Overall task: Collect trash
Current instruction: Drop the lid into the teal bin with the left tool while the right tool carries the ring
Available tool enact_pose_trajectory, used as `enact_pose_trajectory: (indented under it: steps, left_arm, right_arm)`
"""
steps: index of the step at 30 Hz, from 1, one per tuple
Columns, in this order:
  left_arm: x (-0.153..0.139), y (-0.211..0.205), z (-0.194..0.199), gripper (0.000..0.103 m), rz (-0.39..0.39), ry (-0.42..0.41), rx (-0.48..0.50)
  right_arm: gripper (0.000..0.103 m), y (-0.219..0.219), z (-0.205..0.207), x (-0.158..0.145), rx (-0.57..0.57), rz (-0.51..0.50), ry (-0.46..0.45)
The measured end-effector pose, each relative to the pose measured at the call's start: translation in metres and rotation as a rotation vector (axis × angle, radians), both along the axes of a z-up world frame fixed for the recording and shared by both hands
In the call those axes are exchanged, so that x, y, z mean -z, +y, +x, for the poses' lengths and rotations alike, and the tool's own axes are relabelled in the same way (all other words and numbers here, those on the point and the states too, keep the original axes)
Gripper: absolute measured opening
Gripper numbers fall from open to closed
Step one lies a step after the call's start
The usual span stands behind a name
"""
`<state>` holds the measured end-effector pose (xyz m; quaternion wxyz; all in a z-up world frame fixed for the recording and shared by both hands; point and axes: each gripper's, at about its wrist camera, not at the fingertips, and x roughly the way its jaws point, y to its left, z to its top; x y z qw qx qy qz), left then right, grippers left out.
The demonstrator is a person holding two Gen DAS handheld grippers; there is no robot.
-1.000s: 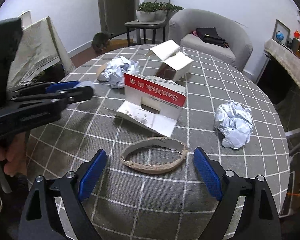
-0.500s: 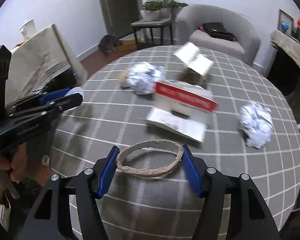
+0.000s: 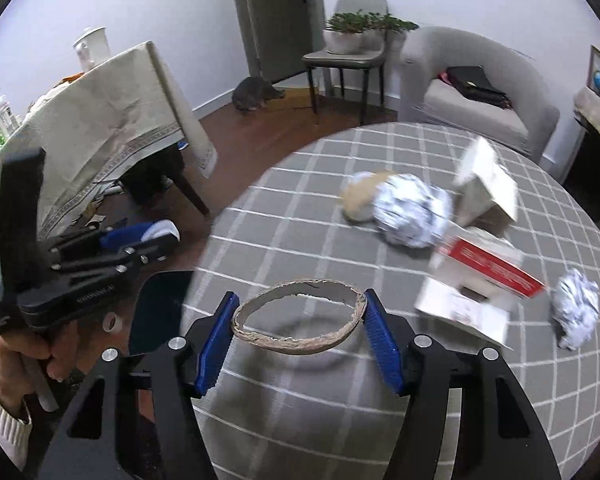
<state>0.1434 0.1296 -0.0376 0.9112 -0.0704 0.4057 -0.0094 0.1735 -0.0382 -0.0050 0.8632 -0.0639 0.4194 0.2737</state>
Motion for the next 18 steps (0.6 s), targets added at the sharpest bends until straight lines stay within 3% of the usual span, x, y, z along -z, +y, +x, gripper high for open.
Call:
enact_pose_trajectory:
  steps: [10,18]
  left_arm:
    - [0.043,0.069,-0.011,0.042,-0.037,0.108,-0.118]
    - [0.076,0.108,-0.022,0.042,-0.035,0.212,-0.159]
  right_arm:
    - [0.064,0.065,-0.003,-0.003,-0.094,0.018,0.001]
    - [0.064,0.110,-0.007,0.000,-0.159,0.026,0.007]
